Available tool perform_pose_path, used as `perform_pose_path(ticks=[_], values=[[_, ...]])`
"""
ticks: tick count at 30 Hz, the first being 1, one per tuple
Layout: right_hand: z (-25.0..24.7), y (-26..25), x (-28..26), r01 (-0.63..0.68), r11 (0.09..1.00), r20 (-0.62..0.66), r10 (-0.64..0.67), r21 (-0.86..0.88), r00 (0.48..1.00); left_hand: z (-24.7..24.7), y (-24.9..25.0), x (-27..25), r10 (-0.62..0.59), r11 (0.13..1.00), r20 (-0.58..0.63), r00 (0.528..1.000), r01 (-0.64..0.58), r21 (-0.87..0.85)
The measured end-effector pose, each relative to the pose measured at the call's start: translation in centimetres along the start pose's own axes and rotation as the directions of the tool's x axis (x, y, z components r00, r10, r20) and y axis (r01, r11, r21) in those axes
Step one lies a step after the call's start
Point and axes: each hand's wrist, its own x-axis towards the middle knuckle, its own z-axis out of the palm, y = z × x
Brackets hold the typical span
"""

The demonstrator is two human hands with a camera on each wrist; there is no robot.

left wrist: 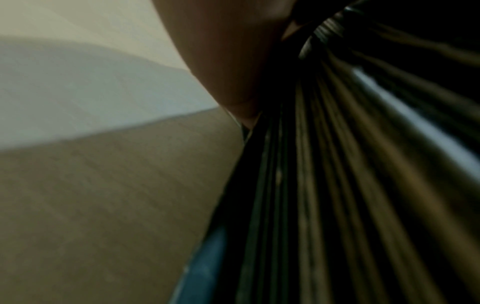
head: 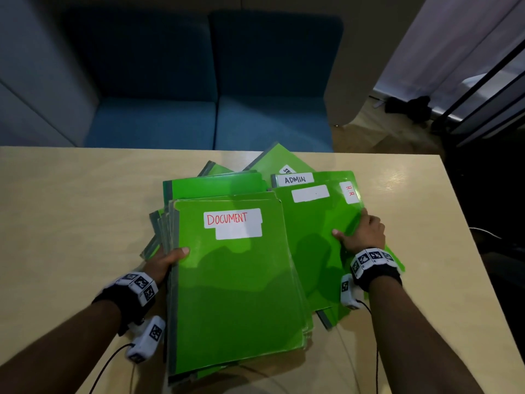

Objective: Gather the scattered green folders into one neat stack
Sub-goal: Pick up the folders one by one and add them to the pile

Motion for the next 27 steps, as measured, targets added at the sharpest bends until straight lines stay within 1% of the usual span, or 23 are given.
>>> perform_pose_path(ticks=[3,5,7,9,12,14,15,16,17,19,21,22,24,25,26,27], values=[[-0.7,-0.8,1.2,-0.141,0.989,0.057,0.138,0.051,0.989,1.2,1.3,-1.2,0.022,1.000,0.007,1.000,-0.022,0.005],[-1.1,-0.8,2.6,-0.218,0.971,0.106,0.208,0.098,0.972,1.7,1.8,-1.7,0.038,0.999,0.038,0.999,-0.037,-0.012],[-1.5,-0.7,3.7,-0.249,0.961,0.102,0.238,0.123,0.966,2.1,2.2,-2.2,0.072,0.997,0.068,0.995,-0.071,-0.022],[-1.8,-0.7,4.5,-0.272,0.943,0.108,0.255,0.192,0.961,2.1,2.4,-2.3,0.113,0.993,0.064,0.991,-0.111,-0.043],[-1.7,-0.2,5.8,-0.320,0.863,0.135,0.290,0.391,0.947,2.3,2.5,-2.5,0.143,0.989,0.067,0.987,-0.141,-0.038],[-2.6,-0.9,5.4,-0.337,0.791,0.119,0.323,0.510,0.939,2.3,2.6,-2.6,0.142,0.990,0.074,0.987,-0.140,-0.029],[-3.4,-1.6,4.9,-0.326,0.765,0.099,0.329,0.556,0.939,2.3,2.7,-2.6,0.145,0.989,0.078,0.986,-0.144,-0.020],[-4.2,-2.1,4.4,-0.291,0.748,0.074,0.310,0.597,0.948,2.4,2.8,-2.7,0.147,0.989,0.086,0.985,-0.147,-0.005],[-5.0,-2.6,3.8,-0.245,0.757,0.034,0.282,0.605,0.959,2.4,2.8,-2.6,0.145,0.989,0.090,0.985,-0.146,0.001],[-6.7,-3.5,2.5,-0.110,0.791,-0.065,0.186,0.602,0.980,2.3,2.7,-2.6,0.129,0.992,0.089,0.988,-0.128,-0.019],[-8.8,-3.9,1.0,0.044,0.793,-0.195,0.095,0.608,0.976,2.3,2.6,-2.5,0.104,0.994,0.081,0.991,-0.102,-0.032],[-10.2,-3.8,0.6,0.106,0.787,-0.266,0.075,0.608,0.961,2.2,2.5,-2.5,0.087,0.996,0.073,0.994,-0.085,-0.034],[-13.3,-3.8,-0.1,0.212,0.745,-0.398,0.078,0.632,0.914,2.2,2.5,-2.7,0.086,0.996,0.059,0.995,-0.083,-0.039],[-15.0,-3.7,-0.4,0.262,0.702,-0.450,0.092,0.662,0.888,2.2,2.4,-2.8,0.086,0.996,0.059,0.995,-0.084,-0.040],[-16.6,-3.5,-0.5,0.309,0.639,-0.481,0.109,0.704,0.870,2.2,2.5,-3.0,0.078,0.996,0.057,0.995,-0.077,-0.034],[-18.1,-3.3,-0.7,0.337,0.572,-0.489,0.129,0.747,0.863,2.1,2.4,-2.8,0.070,0.997,0.062,0.996,-0.068,-0.037]])
